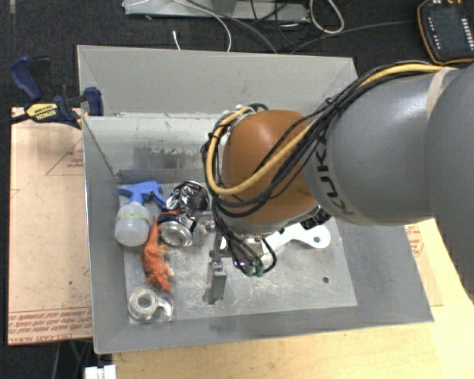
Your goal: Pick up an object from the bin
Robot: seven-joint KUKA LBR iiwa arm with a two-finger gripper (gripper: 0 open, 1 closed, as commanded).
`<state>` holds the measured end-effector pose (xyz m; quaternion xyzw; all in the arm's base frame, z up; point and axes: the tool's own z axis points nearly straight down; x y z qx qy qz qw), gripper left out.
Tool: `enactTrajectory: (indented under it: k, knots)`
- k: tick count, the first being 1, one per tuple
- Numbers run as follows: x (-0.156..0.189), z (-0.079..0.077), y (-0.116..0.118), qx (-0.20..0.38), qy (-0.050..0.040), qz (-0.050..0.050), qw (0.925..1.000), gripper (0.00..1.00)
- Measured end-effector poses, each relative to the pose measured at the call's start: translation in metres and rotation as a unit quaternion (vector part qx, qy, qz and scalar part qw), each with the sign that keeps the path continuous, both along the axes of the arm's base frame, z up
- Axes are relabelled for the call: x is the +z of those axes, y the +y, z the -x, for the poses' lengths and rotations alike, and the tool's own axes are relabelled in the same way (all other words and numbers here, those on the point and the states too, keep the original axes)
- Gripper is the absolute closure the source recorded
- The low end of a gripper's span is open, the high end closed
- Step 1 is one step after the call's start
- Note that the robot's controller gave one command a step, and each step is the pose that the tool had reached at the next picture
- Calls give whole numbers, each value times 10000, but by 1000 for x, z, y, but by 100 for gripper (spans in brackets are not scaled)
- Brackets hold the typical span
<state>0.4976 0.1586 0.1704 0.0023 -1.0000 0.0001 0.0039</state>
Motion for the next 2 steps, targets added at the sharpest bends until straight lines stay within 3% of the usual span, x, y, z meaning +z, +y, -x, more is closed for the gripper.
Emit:
enactTrajectory:
  k: [1,2]
  knots:
    - [4,-2,-1,-26,-37,-6,10000,0]
    - [-97,-120,58,1127,-32,12,9936,0]
